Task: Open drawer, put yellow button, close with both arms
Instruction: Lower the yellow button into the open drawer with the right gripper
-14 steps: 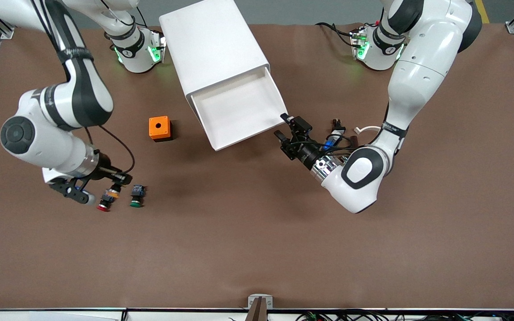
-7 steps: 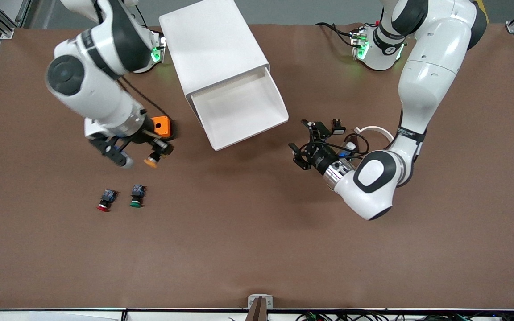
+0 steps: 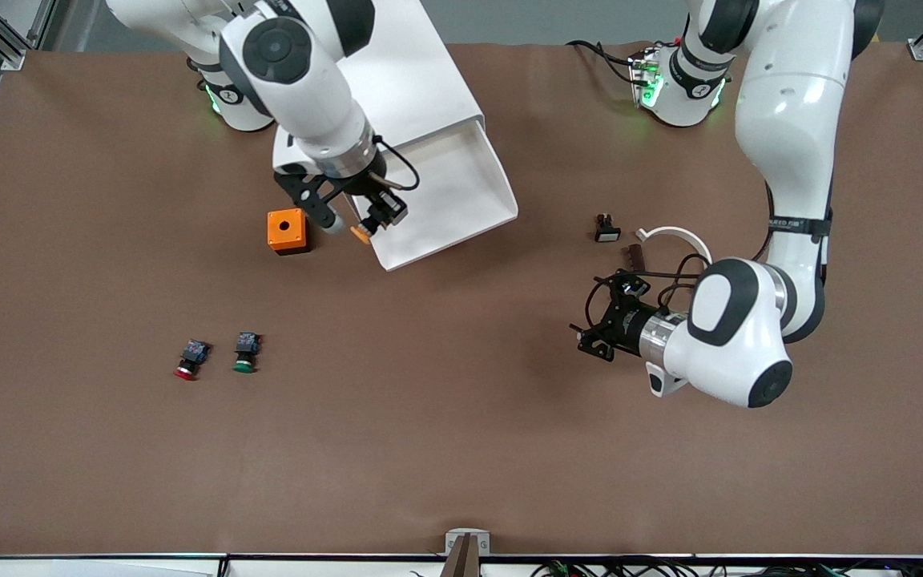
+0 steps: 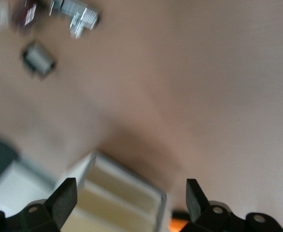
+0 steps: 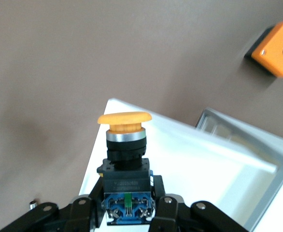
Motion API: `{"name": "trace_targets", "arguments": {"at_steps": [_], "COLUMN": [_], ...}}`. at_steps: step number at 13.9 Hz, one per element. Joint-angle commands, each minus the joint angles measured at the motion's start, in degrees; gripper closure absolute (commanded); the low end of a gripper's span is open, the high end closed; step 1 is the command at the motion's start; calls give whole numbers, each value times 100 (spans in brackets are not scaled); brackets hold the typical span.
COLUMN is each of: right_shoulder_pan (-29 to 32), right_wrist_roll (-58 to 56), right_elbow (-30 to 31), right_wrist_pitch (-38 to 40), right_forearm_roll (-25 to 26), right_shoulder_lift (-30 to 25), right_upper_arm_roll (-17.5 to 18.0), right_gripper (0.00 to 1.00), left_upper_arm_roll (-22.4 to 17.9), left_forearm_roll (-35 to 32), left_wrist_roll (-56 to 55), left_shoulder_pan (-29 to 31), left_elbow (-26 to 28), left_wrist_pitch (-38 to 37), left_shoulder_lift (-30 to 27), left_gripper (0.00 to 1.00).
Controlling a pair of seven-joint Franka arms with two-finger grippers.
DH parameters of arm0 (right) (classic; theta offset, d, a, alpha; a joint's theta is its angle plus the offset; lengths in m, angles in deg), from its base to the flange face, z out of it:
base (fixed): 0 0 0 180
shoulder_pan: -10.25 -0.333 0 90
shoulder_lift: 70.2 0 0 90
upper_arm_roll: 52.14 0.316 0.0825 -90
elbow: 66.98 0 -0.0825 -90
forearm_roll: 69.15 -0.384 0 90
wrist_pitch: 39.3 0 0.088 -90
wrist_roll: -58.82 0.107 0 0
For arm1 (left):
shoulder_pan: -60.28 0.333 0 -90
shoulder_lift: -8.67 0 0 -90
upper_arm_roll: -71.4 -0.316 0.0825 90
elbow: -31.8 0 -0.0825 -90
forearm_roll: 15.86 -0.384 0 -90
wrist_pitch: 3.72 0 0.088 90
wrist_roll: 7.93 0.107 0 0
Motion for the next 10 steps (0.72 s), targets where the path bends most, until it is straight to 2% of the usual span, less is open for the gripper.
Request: {"name": "trace_targets", "arguments": {"at_steps": [1,2,5,6,10], "right_shoulder_pan": [-378,-484,-809,-880,-1064], "right_wrist_roll": [695,967,1653,1873,2419], "right_elbow": [71,71,71,71,53], "right_wrist_pitch": [-197,-197,-372,-451,-741], "right_forearm_roll": [89,211,431,528,844], "right_shoulder_lift": [-15,47,240,328,661], "right_upper_arm_roll": [-68,-68,-68,-68,-68], "right_gripper": [100,100,100,100,100], "left_upper_arm_roll": [-784,-962,-1051,-1025,-1016], "left_forearm_roll": [-793,-1057,-2033,-2114,-2474], "left_wrist_roll": [1063,1170,1618,1628,1514], "left_shoulder_pan": [-917,-1172,-1561,-1570,-1983], "left_elbow": [144,145,118,144,188], "left_wrist_pitch": [745,896,1272,1597,1942], "left_shoulder_lift": [-471,-516,-533,-664,-718], "left_gripper": [1,1,1,1,0]}}
